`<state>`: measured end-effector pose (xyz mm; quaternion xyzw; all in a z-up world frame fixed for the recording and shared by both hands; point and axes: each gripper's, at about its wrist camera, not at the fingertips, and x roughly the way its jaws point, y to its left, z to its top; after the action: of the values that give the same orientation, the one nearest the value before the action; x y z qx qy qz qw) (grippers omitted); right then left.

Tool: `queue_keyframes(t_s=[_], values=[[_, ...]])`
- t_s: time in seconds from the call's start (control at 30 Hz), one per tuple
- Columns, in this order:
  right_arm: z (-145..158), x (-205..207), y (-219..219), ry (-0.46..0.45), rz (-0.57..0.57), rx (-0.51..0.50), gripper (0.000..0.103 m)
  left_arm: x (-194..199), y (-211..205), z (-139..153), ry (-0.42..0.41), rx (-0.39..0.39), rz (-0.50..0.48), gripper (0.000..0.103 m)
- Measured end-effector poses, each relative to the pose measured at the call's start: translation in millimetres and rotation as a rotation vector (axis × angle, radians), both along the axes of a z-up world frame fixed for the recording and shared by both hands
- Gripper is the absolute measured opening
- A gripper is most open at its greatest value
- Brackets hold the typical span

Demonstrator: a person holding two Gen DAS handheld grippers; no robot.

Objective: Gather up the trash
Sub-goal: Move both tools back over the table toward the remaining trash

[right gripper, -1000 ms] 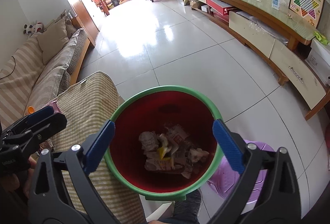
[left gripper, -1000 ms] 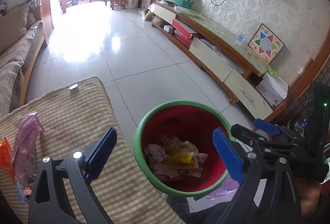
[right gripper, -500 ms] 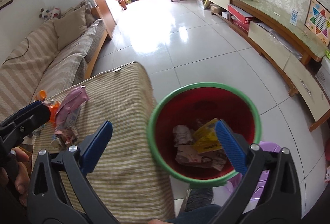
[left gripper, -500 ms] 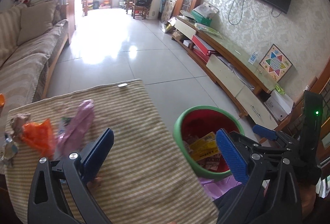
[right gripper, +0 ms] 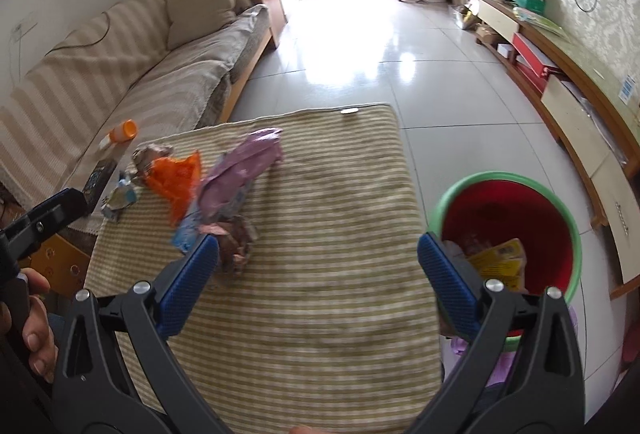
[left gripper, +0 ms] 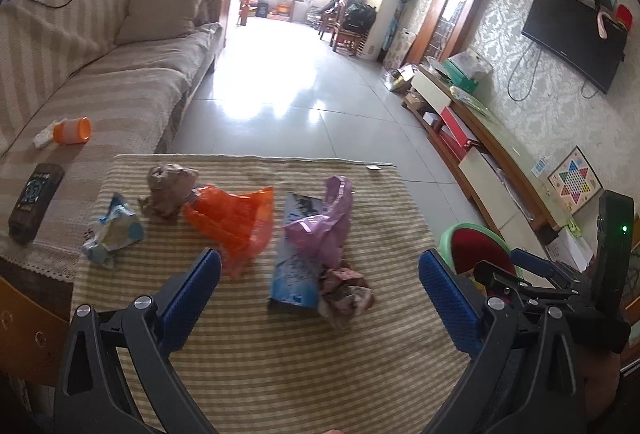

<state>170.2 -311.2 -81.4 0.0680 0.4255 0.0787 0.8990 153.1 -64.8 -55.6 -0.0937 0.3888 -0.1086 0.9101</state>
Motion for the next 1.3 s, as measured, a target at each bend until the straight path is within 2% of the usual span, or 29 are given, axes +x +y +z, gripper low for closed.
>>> queue_keyframes(t_s=[0.23, 0.47, 0.77, 0.9, 1.1, 1.3], values=[[-6.9, 3.4, 47.0, 0.021, 0.05, 0.005, 0.098, -13.0, 79.7, -12.9, 0.019, -0.022, 0.132, 0.095], [-16.6, 24.9, 73.6, 0.047, 0.061, 0.036, 0.098, -6.9, 131.5, -36.5, 0.065, -0.006, 0.218, 0.095], [-36.8, 63.5, 88.8, 0.097, 0.055, 0.095, 0.098, 29.5, 152.5, -68.2, 0.135, 0.073, 0.239, 0.095], [-46.5, 80.6, 89.4, 0.114, 0.04, 0.126, 0.098, 55.5, 154.1, -86.6, 0.188, 0.168, 0.226, 0.095], [-62.2, 103.5, 90.8, 0.14, 0.017, 0.168, 0.098, 86.7, 158.5, -103.9, 0.229, 0.27, 0.197, 0.095], [-74.4, 118.1, 94.8, 0.149, 0.01, 0.203, 0.098, 106.8, 158.5, -114.6, 0.245, 0.318, 0.176, 0.095]])
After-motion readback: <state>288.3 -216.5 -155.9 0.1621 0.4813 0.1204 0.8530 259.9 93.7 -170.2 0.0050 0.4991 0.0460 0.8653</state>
